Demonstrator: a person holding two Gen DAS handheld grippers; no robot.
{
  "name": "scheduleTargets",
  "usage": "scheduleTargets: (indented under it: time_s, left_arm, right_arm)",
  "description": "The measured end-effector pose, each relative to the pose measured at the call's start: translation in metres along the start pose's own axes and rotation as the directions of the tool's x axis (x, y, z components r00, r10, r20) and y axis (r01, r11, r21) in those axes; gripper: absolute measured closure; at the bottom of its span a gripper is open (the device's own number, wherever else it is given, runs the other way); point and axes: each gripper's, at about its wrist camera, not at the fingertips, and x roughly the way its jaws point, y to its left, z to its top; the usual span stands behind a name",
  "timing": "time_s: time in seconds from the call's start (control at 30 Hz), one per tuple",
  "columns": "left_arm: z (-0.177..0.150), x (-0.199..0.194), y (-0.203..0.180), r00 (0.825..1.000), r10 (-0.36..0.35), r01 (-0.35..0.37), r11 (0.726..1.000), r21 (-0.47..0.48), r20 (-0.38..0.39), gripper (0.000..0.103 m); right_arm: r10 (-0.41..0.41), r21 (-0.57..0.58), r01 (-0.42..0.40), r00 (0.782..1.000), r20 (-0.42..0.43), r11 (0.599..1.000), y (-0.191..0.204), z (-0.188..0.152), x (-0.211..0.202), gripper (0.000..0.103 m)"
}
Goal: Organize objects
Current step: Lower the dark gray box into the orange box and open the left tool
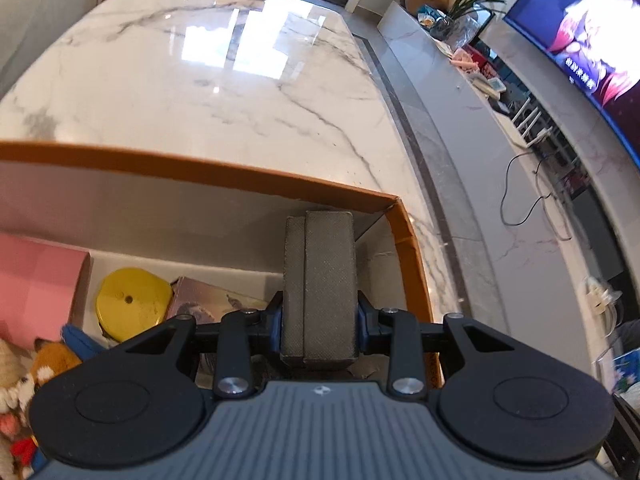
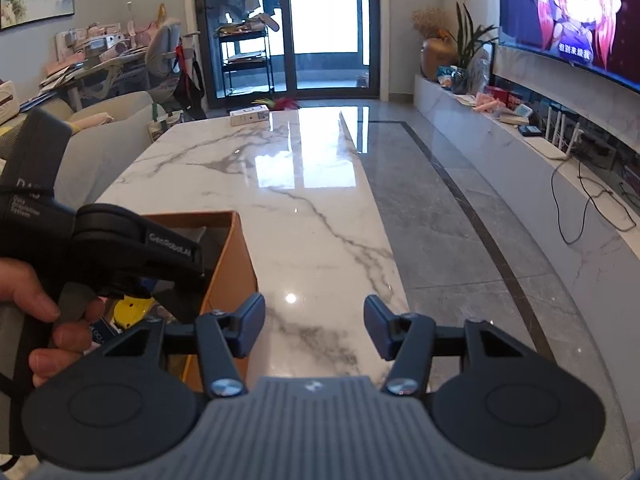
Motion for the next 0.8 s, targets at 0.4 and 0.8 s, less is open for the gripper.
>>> scheduleTargets:
  time_s: [0.4, 0.8]
  left_arm:
    - [-0.008, -0.011, -0.039, 0.987, 0.149, -0.160, 0.964, 0.213, 0.068, 0.065]
    - [-0.008, -0.015, -0.015, 0.999, 0.021, -0.026, 0.996, 0.090, 0.050, 0.065]
  right_arm:
    - [-0.020, -0.013, 0.020, 1.000, -0.005, 1.000, 0.002, -0.007, -0.014, 0.046]
    - [-0.016, -0.008, 0.016, 1.000, -0.007, 1.000, -0.001, -0.008, -0.019, 0.046]
